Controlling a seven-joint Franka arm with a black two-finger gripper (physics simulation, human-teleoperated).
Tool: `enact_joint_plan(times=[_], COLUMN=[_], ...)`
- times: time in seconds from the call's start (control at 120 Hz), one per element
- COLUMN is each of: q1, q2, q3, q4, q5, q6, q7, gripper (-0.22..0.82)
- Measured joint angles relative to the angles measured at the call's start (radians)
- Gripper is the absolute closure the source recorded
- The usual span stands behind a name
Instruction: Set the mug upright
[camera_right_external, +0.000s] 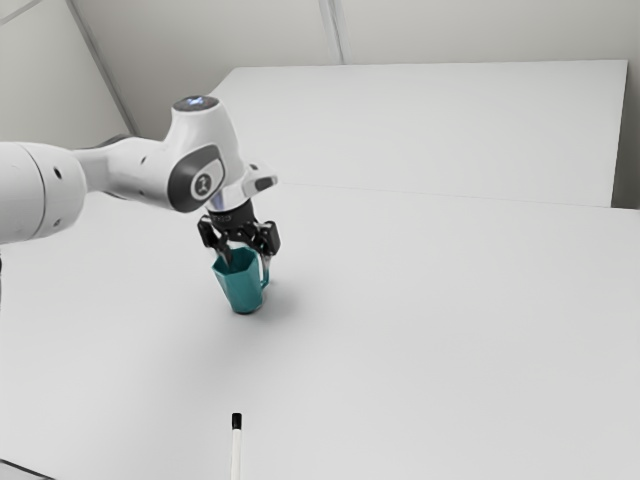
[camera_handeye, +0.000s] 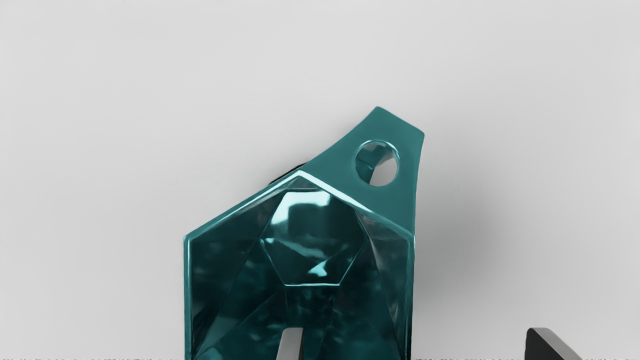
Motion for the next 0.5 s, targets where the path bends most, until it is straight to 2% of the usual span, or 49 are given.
enact_joint_plan(times=[0.233,0.5], q1=[-0.004,-0.01], q2=[-0.096,-0.13], q3=[-0.001,-0.01], q4=[0.019,0.21], q5=[-0.001,0.01], q6=[-0.031,-0.228], q7=[0.004,0.008], gripper=[0.04,0.01])
